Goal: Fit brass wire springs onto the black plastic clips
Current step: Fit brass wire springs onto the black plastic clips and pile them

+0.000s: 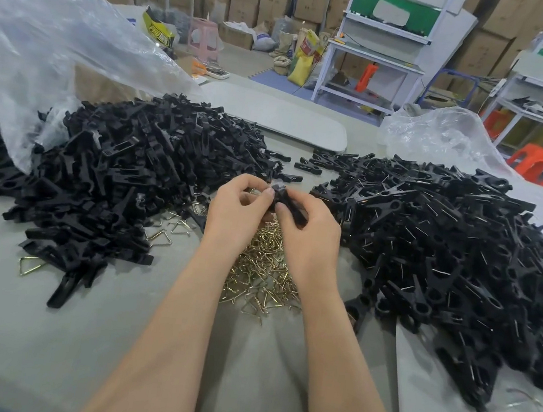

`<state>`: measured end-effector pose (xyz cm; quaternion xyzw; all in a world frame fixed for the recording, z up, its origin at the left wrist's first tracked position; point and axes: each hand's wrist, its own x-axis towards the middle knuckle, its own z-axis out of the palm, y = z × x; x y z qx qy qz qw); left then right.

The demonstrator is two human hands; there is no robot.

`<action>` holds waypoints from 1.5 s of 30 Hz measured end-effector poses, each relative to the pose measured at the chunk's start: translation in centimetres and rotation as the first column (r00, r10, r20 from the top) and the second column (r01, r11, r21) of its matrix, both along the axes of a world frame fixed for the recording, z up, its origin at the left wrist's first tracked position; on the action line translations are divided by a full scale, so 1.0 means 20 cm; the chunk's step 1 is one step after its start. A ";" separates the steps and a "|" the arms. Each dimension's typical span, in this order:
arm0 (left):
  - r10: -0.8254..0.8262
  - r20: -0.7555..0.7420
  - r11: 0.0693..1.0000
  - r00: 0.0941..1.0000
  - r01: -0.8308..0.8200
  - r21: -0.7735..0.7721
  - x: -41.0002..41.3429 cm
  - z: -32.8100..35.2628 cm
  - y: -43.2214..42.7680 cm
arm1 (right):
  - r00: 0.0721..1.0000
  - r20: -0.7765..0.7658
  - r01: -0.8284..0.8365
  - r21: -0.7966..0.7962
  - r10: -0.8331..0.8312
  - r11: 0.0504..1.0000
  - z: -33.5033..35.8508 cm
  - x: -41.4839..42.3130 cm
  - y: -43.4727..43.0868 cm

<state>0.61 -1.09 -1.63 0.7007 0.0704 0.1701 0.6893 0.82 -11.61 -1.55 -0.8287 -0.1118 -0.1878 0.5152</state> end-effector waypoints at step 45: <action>-0.025 0.126 0.984 0.992 0.002 0.178 -0.02 0.03 -0.04 | 0.976 -0.159 -0.082 0.373 0.151 0.924 0.06 0.01 -0.08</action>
